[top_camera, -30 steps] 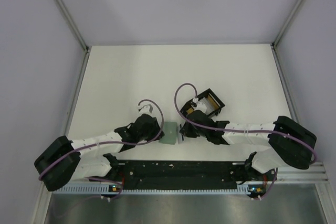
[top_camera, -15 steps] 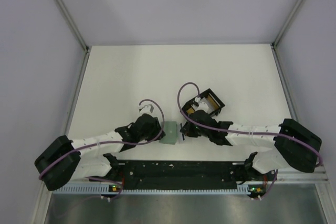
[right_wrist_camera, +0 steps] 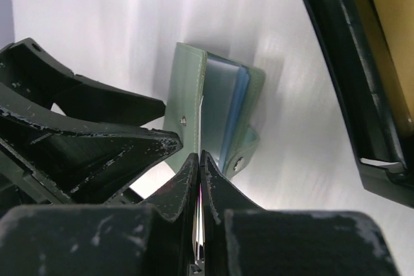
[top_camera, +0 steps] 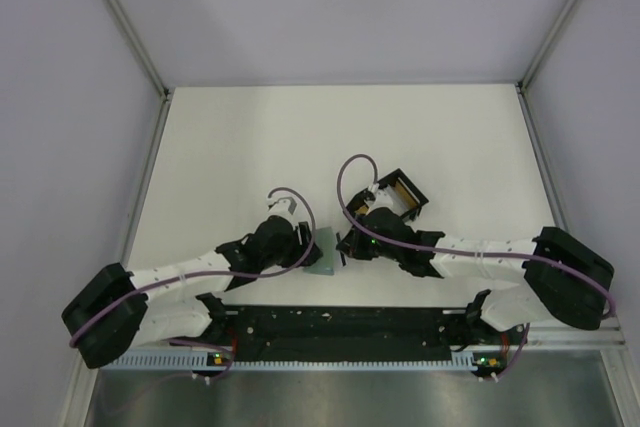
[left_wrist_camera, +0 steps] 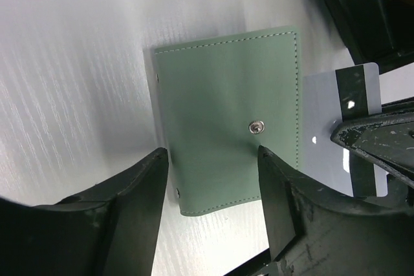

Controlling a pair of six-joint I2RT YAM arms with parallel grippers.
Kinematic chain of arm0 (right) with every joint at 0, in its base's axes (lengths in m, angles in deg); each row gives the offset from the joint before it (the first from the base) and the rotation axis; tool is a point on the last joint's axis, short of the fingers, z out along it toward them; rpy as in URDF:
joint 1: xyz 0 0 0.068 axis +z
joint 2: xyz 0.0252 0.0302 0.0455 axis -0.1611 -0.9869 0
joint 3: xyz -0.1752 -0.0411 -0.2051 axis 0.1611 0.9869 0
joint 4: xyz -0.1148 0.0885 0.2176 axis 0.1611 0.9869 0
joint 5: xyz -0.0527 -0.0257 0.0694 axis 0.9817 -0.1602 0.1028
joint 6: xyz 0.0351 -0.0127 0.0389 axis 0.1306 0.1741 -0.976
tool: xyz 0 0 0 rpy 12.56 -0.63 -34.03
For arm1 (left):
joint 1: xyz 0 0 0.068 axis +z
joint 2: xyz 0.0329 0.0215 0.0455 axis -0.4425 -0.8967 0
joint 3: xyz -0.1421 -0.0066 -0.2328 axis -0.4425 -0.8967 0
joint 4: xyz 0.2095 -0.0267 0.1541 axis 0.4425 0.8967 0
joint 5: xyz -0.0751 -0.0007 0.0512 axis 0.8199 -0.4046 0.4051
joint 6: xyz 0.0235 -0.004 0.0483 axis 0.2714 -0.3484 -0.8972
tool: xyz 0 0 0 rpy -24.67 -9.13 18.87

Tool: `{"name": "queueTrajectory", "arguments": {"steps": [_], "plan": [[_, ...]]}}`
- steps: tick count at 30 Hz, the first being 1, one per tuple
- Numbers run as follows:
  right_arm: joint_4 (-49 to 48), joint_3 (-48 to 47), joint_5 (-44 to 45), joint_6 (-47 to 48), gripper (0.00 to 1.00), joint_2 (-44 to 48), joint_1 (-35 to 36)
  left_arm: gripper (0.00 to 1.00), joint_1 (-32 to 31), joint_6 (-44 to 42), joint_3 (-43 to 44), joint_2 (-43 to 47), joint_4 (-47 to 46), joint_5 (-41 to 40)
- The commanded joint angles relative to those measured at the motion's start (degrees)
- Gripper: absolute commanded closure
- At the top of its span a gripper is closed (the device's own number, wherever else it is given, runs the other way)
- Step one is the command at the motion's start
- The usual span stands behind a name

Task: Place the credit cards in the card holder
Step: Open the card holder at the center of the board.

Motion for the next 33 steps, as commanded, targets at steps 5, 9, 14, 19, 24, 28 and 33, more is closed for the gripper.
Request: {"name": "queueTrajectory", "arguments": {"steps": [5, 9, 14, 19, 24, 28, 33], "plan": [[-5.4, -3.1, -5.0, 2.2, 1.00, 0.6, -0.5, 0.31, -0.2, -3.0, 1.1, 7.6, 3.2, -4.7], [-6.5, -4.6, -6.8, 2.6, 1.00, -1.4, -0.5, 0.29, -0.2, -2.6, 1.2, 11.7, 6.3, -8.3], [-7.1, -6.6, -9.1, 3.3, 1.00, -3.2, -0.4, 0.27, -0.1, -1.4, 0.8, 16.0, 9.1, -11.3], [-6.1, -9.3, -9.6, 4.2, 1.00, -5.4, 0.4, 0.25, 0.2, 0.0, 0.9, 18.7, 11.1, -12.9], [-5.4, -12.3, -9.9, 4.3, 1.00, -8.6, 1.7, 0.21, 0.5, 0.3, 1.0, 20.5, 11.5, -13.6], [-5.9, -13.4, -10.1, 4.2, 1.00, -10.1, 2.7, 0.21, 0.8, 1.9, 0.8, 20.3, 13.0, -15.2], [-5.9, -14.1, -10.4, 4.2, 1.00, -11.0, 3.0, 0.28, 0.8, 3.2, 0.2, 20.2, 14.0, -15.3]]}}
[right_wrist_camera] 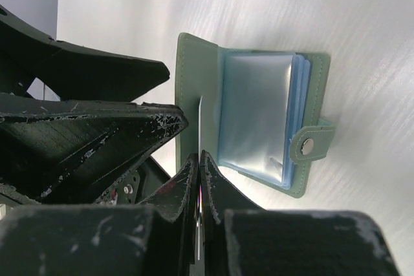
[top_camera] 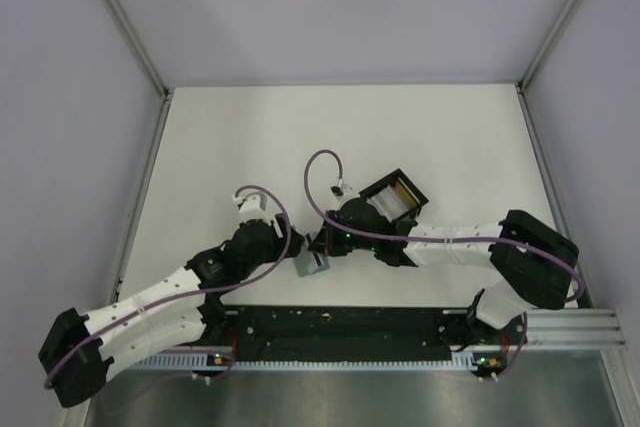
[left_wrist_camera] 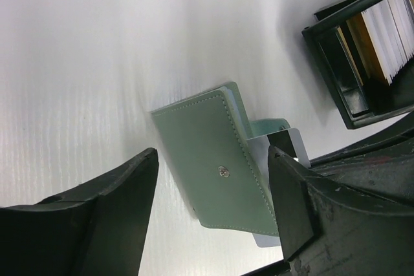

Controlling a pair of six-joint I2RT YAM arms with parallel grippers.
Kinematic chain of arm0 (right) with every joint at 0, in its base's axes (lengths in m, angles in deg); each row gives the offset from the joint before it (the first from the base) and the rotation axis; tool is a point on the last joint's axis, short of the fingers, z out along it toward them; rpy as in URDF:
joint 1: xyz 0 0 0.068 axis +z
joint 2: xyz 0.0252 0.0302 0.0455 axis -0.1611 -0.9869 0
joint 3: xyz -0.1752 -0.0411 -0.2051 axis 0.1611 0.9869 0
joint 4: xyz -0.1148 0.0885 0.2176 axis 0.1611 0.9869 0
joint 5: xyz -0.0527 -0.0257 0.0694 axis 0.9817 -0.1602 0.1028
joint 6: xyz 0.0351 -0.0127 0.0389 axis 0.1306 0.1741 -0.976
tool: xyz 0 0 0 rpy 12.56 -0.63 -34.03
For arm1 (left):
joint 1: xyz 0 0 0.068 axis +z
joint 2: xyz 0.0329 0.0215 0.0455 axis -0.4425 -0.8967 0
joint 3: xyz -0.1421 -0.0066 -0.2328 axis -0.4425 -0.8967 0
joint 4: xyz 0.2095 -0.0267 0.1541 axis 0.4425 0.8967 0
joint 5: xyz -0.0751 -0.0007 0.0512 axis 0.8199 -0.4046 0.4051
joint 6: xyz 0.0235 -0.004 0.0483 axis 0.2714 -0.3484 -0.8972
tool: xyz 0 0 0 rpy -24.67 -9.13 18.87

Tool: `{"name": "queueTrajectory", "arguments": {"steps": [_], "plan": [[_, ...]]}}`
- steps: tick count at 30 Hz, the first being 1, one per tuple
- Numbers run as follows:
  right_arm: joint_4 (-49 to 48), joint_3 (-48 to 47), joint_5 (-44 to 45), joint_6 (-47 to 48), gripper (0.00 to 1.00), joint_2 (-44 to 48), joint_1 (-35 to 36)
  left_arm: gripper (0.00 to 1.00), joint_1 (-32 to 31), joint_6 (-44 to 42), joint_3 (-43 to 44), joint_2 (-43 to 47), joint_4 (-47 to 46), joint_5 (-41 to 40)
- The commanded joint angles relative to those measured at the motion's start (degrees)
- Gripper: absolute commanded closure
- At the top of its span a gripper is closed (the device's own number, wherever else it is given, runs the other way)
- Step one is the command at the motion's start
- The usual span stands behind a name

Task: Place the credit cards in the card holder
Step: Open the card holder at the center of the board.

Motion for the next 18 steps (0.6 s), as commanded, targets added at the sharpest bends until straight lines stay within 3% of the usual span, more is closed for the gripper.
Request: {"name": "queueTrajectory", "arguments": {"steps": [1, 10, 15, 18], "plan": [[-2.0, -3.3, -0.7, 0.8, 1.00, -0.7, 0.7, 0.31, 0.3, 2.0, -0.2, 0.5, 0.3, -1.3], [-4.6, -3.0, -2.9, 0.4, 1.00, -0.7, 0.7, 0.39, 0.3, 1.5, -0.5, 0.4, 0.6, -1.0], [-4.6, -2.9, -3.1, 0.3, 1.00, -1.0, 0.9, 0.56, 0.3, 1.6, -0.4, 0.5, 1.7, -1.2], [-4.8, -2.9, -3.5, 0.2, 1.00, -1.4, 1.0, 0.73, 0.3, 1.5, -0.4, 0.7, 2.5, -1.2]]}}
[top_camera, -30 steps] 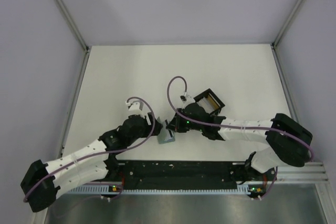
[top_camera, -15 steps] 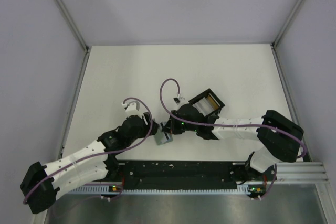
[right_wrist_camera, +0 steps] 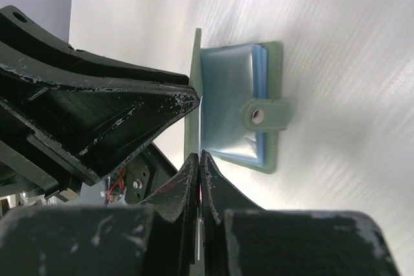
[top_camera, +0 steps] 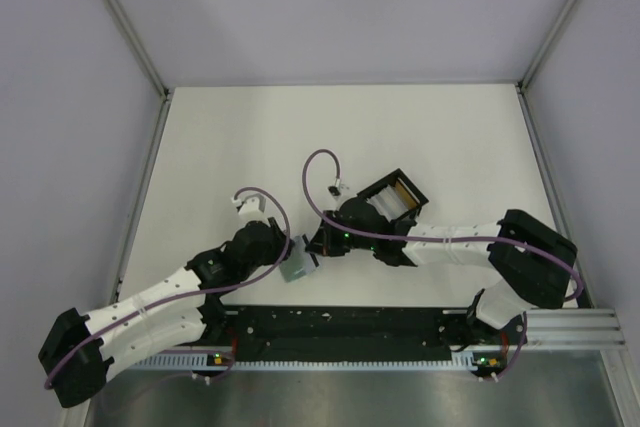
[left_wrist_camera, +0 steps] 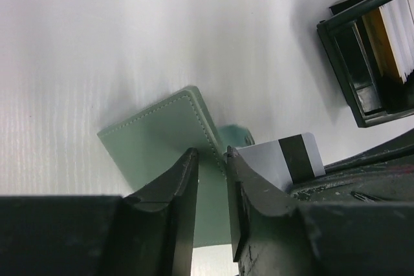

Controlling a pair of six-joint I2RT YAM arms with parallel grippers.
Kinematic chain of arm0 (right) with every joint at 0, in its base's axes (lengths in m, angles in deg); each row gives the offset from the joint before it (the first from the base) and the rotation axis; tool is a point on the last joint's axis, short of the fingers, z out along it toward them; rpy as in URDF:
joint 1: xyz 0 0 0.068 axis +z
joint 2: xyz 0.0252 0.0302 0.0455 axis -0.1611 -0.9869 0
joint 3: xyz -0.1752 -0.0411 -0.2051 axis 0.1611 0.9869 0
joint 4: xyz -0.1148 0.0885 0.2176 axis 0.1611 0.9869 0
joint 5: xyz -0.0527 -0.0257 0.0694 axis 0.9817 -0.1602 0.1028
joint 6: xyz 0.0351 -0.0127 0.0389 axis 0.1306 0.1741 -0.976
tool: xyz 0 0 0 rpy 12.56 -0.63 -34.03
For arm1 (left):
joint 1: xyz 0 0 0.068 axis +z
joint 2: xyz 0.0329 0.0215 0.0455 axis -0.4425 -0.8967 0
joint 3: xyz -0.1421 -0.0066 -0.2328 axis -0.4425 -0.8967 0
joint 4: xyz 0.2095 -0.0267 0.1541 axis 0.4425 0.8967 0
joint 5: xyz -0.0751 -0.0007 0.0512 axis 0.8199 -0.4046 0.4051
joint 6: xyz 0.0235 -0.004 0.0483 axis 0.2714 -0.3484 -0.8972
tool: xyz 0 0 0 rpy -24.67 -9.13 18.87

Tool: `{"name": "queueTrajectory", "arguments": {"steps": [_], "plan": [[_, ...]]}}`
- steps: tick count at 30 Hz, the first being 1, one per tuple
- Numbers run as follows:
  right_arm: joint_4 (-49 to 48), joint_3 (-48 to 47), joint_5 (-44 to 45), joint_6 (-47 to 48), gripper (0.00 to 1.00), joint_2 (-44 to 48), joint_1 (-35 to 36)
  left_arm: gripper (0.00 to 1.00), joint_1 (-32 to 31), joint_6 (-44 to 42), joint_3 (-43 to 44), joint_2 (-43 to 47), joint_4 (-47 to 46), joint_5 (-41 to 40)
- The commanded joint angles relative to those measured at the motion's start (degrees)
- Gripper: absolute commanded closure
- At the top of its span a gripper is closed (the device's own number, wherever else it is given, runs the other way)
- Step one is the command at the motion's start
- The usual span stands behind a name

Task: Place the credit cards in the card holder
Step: Open the card holder at the center of the board.

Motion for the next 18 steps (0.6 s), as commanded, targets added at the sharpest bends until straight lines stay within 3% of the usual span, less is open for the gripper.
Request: {"name": "queueTrajectory", "arguments": {"steps": [1, 2, 3, 4, 18], "plan": [[-3.7, -2.5, -1.4, 0.2, 1.00, -1.1, 0.9, 0.74, 0.2, -0.4, 0.2, 0.7, 1.5, -1.0], [-3.8, -2.6, -1.6, 0.3, 1.00, -1.0, 0.9, 0.81, 0.2, -0.3, 0.3, 0.7, 1.6, -1.1], [-3.9, -2.7, -1.9, 0.2, 1.00, -1.2, 0.8, 0.95, 0.2, -0.3, 0.3, 0.7, 1.8, -0.9], [-4.1, -2.8, -2.3, 0.2, 1.00, -1.4, 0.9, 1.00, 0.2, -0.3, 0.3, 0.7, 1.9, -0.9], [-5.0, -3.8, -0.4, -2.3, 1.00, -6.2, 0.9, 1.00, 0.2, -3.1, 2.7, 4.3, 1.7, 1.2]]}}
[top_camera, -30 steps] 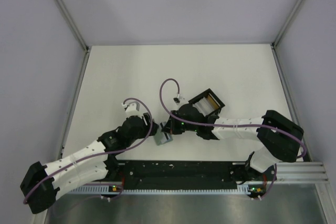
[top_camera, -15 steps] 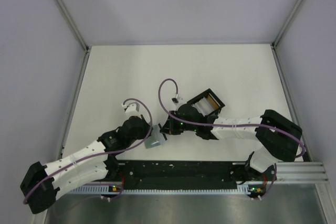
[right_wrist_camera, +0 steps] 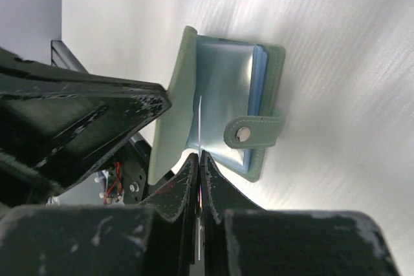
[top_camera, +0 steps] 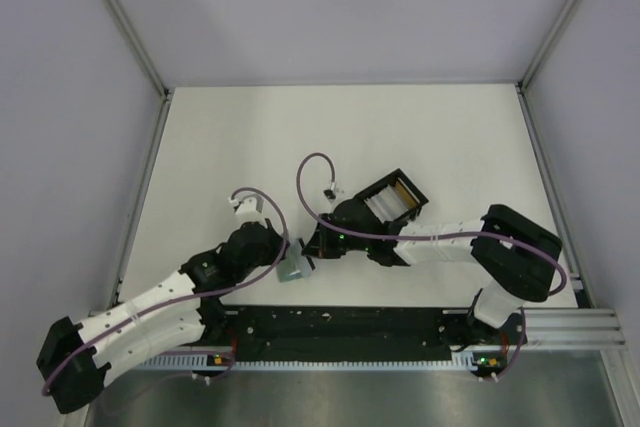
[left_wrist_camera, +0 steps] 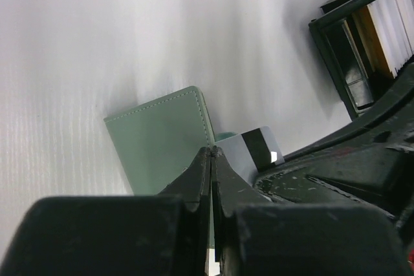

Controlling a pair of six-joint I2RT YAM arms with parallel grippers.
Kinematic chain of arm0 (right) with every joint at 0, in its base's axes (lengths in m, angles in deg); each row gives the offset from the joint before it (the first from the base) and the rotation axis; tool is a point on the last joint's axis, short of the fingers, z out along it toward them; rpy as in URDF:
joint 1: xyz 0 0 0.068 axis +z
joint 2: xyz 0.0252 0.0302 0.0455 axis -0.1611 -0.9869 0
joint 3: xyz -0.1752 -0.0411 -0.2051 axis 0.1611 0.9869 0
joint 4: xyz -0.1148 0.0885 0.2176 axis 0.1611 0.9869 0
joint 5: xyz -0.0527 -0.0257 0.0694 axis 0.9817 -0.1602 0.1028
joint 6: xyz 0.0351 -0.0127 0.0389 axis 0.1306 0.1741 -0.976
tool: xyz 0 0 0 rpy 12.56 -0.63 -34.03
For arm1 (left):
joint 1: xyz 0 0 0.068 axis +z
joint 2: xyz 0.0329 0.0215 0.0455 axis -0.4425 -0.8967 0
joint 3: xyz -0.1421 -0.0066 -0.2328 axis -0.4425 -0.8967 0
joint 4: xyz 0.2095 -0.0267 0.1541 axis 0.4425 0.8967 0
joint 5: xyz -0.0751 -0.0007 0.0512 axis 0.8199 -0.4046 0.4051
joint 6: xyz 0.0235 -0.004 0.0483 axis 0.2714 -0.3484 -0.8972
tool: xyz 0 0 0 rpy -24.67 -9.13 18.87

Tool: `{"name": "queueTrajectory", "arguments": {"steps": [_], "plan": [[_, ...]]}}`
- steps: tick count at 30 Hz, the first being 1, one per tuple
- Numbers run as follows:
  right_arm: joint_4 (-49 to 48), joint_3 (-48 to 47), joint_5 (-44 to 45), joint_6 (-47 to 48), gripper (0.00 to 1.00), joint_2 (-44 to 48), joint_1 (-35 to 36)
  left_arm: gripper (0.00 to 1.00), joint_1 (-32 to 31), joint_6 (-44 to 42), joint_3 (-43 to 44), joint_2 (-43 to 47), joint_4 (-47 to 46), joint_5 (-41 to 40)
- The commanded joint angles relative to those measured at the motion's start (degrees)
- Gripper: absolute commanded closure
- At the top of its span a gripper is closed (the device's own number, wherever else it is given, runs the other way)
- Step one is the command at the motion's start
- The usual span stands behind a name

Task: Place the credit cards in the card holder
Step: Open the card holder at the center of the board.

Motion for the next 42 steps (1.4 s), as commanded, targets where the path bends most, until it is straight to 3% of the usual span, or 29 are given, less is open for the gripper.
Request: {"name": "queueTrajectory", "arguments": {"steps": [1, 5, 10, 14, 18, 22, 31, 42], "plan": [[-3.1, -3.4, 1.5, -0.4, 1.00, -2.9, 0.5, 1.00, 0.1, -2.3, 2.6, 1.0, -1.8, 1.6], [5.0, -5.8, 6.2, 2.1, 1.00, -3.8, 0.0, 1.00, 0.1, -2.3, 1.4, 1.1, -6.7, 5.4], [9.5, -1.2, 13.5, 4.3, 1.00, 1.9, -1.7, 1.00, 0.1, -2.0, -1.1, -0.9, -19.0, 11.6], [11.5, 1.7, 14.7, 5.3, 1.00, 6.5, -2.8, 1.00, 0.1, -0.5, -1.8, -5.6, -30.2, 15.2], [13.5, 3.7, 16.3, 5.5, 1.00, 10.1, -3.1, 1.00, 0.1, 0.0, 0.7, -12.2, -34.1, 17.1], [12.8, 3.9, 15.0, 5.2, 1.00, 9.9, -3.1, 1.00, 0.1, 0.4, 0.8, -12.5, -31.9, 12.8], [3.8, 3.7, 9.6, 2.7, 1.00, 6.7, -2.5, 1.00, 0.1, 2.0, -3.6, -5.0, -12.4, 1.6], [1.5, -2.8, 6.7, 3.2, 1.00, -1.0, 0.8, 1.00, 0.1, 5.4, -5.8, -4.3, -5.7, -1.8]]}}
